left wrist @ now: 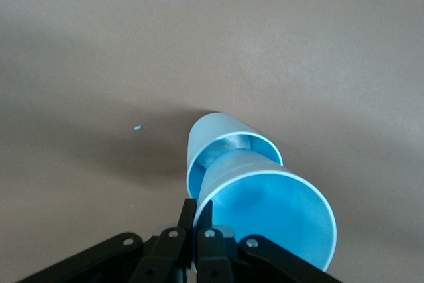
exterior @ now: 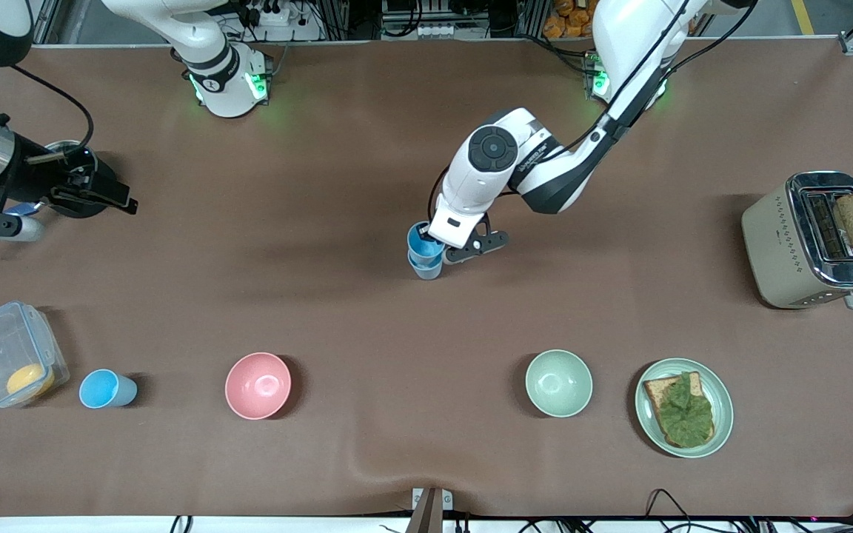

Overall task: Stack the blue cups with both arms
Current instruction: 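Lower the left gripper's cup into the standing blue cup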

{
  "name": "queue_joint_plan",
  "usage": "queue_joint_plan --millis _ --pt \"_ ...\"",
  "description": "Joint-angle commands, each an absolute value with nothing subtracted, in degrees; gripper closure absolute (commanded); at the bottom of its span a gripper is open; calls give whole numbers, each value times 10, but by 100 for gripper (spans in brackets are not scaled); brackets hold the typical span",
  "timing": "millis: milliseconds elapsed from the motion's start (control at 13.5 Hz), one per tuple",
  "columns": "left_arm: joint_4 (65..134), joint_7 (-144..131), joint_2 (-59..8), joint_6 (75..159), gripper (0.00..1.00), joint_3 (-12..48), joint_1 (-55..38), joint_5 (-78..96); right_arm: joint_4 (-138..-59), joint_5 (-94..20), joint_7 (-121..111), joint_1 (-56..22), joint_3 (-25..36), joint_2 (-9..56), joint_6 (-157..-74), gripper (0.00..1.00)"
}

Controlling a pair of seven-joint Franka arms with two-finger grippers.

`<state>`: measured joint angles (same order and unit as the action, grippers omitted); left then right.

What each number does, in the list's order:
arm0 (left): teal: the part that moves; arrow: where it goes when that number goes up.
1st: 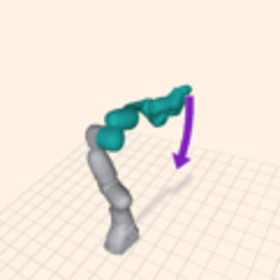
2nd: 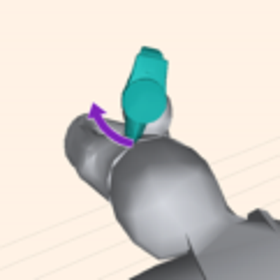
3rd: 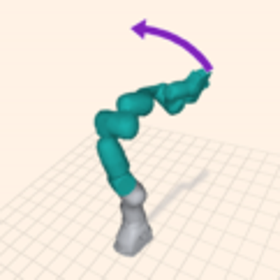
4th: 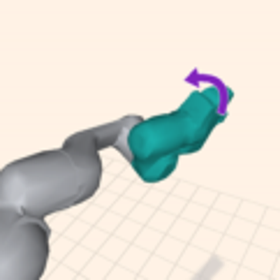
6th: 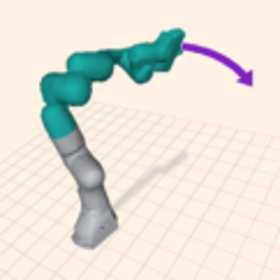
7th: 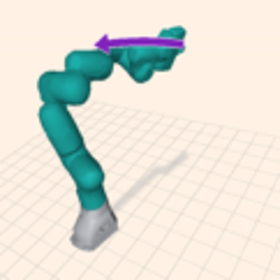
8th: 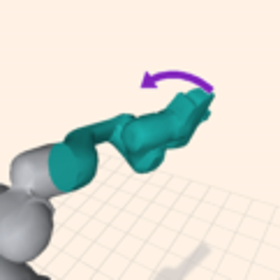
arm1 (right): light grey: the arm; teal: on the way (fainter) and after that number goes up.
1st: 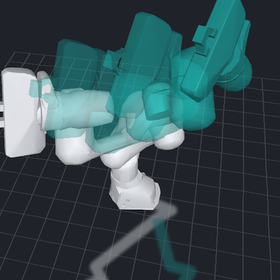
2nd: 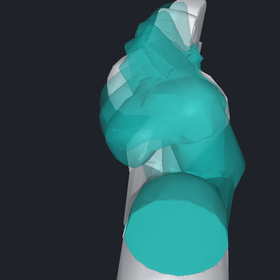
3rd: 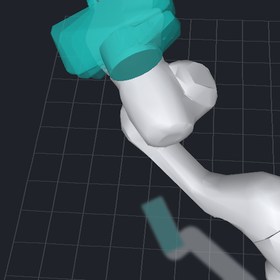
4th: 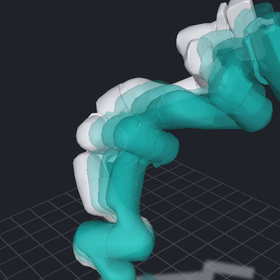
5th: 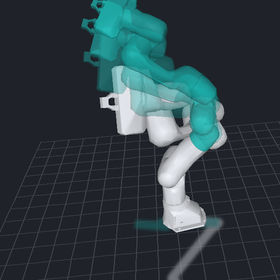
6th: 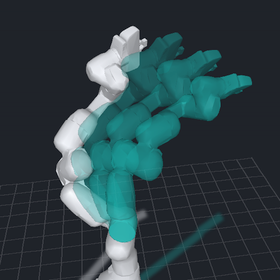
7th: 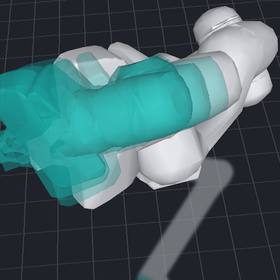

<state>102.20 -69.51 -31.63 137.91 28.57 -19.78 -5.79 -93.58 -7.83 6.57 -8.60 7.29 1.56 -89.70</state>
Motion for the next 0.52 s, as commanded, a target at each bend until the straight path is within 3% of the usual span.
queue_joint_plan --millis 0,148,222,443 --pt "1008 -713 -327 1385 58 276 -208 -79 -939 -66 63 -74 64 6 -902 0" --pt "1003 -712 -323 1385 5 273 -204 -101 -934 -62 63 -74 63 7 -904 0" --pt "997 -712 -320 1385 0 272 -200 -106 -933 -62 63 -69 61 8 -904 0" --pt "977 -712 -301 1383 0 268 -178 -110 -933 -62 33 -10 18 10 -904 0"
